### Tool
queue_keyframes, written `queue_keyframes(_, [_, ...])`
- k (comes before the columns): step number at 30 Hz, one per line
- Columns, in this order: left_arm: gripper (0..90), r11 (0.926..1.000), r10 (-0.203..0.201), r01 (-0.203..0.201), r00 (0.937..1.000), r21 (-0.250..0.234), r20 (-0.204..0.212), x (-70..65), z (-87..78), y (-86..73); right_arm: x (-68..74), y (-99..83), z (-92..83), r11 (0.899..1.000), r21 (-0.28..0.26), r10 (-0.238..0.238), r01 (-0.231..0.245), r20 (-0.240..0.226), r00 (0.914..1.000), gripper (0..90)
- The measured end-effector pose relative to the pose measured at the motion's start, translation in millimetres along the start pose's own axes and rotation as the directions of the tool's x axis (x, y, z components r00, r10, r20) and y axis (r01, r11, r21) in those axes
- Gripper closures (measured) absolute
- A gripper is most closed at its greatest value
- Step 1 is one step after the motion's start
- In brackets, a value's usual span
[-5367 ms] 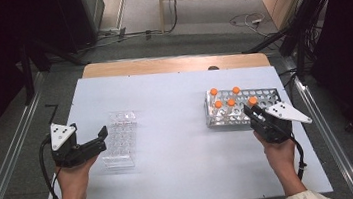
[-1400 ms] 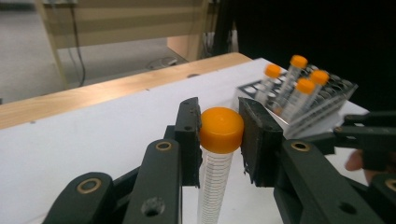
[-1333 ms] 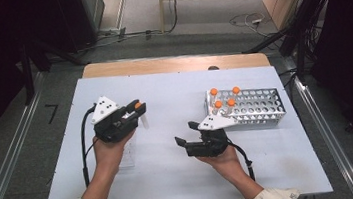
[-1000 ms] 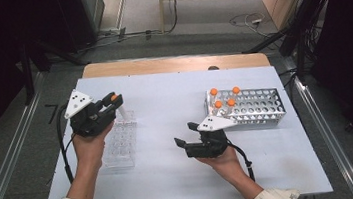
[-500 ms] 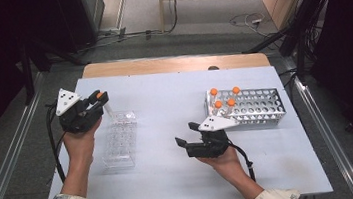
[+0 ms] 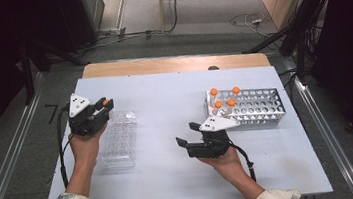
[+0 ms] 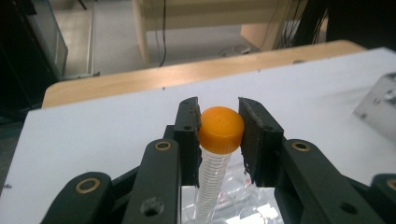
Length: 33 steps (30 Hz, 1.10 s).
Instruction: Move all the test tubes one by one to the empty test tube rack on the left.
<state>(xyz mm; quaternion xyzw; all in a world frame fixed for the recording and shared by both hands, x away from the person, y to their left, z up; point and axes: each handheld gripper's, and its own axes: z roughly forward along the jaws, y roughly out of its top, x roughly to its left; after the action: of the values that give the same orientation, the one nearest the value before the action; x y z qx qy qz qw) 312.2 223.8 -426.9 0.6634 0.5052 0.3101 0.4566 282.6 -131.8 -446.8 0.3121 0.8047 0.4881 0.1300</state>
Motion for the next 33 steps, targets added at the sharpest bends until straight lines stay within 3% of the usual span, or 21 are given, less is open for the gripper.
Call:
queue_keyframes(5, [70.0, 0.9999, 0.014, -0.014, 0.9998, 0.006, -0.011, -1.6, 1.5, -5.1, 0.0, -0.3, -0.5, 1.000, 0.002, 0.005, -0.005, 0.001, 1.0000, 29.3])
queue_keyframes(8, [69.0, 1.0000, 0.003, -0.003, 1.0000, 0.008, 0.000, 0.4, 1.5, -7.0, 0.1, -0.6, -0.2, 1.000, 0.003, 0.003, -0.003, 0.000, 1.0000, 29.3])
queue_keyframes(13, [50.2, 1.0000, -0.002, 0.002, 1.0000, 0.002, 0.004, 0.3, 0.3, -6.3, 0.8, -0.9, 0.4, 1.000, 0.005, 0.002, -0.002, 0.001, 1.0000, 29.2])
queue_keyframes(14, [50.2, 1.0000, -0.008, 0.008, 1.0000, -0.001, 0.001, 0.1, 0.0, -6.0, 0.8, -0.9, 0.4, 1.000, 0.005, 0.002, -0.002, 0.001, 1.0000, 29.2])
queue_keyframes(20, [23.5, 0.9988, -0.046, 0.046, 0.9987, 0.017, -0.021, 1.7, 0.0, -5.0, -3.0, -1.6, -4.2, 1.000, -0.001, 0.003, -0.003, 0.015, 0.9999, 28.7])
queue_keyframes(22, [22.5, 0.9984, -0.051, 0.051, 0.9987, 0.022, -0.007, 3.0, -0.9, -4.7, -4.0, -2.0, -5.7, 1.000, -0.001, 0.002, -0.002, 0.020, 0.9998, 28.4])
queue_keyframes(32, [18.7, 0.9981, -0.061, 0.061, 0.9980, 0.007, -0.016, 7.8, -7.2, -3.4, -19.4, -5.5, -28.7, 1.000, -0.024, 0.011, -0.008, 0.107, 0.9942, 18.4])
queue_keyframes(33, [18.7, 0.9979, -0.065, 0.065, 0.9978, 0.008, -0.014, 8.1, -7.6, -3.2, -23.3, -6.4, -33.1, 1.000, -0.027, 0.018, -0.015, 0.131, 0.9912, 15.5])
